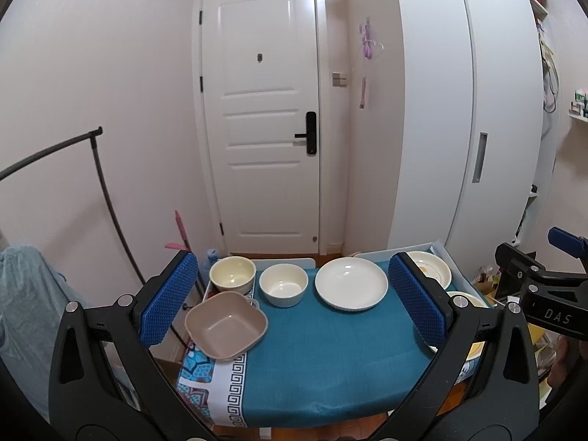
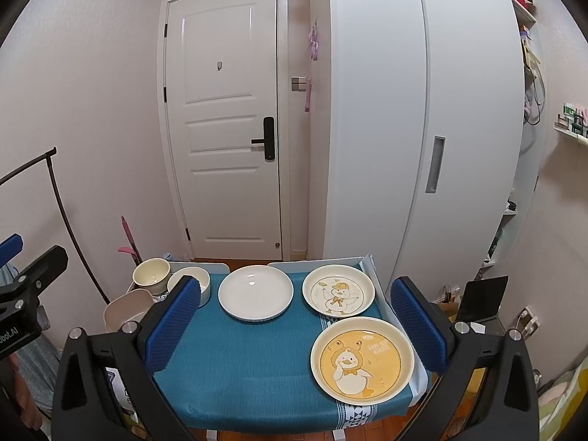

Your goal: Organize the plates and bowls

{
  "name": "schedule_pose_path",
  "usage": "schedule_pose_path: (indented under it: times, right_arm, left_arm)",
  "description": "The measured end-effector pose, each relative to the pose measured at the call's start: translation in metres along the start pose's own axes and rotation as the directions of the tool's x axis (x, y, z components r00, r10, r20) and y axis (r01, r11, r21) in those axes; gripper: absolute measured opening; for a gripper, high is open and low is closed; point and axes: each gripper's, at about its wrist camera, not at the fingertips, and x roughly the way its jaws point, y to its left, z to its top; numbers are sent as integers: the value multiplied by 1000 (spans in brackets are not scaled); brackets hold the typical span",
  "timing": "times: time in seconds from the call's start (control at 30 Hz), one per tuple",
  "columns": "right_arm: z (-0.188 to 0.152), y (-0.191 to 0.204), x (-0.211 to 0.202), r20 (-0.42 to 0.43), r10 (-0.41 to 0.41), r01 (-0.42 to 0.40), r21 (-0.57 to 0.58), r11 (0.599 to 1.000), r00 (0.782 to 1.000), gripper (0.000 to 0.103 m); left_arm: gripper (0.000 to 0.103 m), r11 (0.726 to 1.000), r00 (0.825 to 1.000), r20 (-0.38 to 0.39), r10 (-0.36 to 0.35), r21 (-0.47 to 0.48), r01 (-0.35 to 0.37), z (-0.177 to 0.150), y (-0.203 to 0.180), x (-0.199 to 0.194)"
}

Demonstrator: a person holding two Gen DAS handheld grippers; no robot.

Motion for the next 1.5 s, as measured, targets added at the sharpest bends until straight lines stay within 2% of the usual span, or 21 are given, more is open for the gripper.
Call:
schedule_pose_path:
  times: [1.5]
  right_arm:
    - [5,5,-2,1,5,-5,-9,1000,1000,103]
  left_arm:
    - [103,1000,1000,0,7,-1,-7,-2,-1,1]
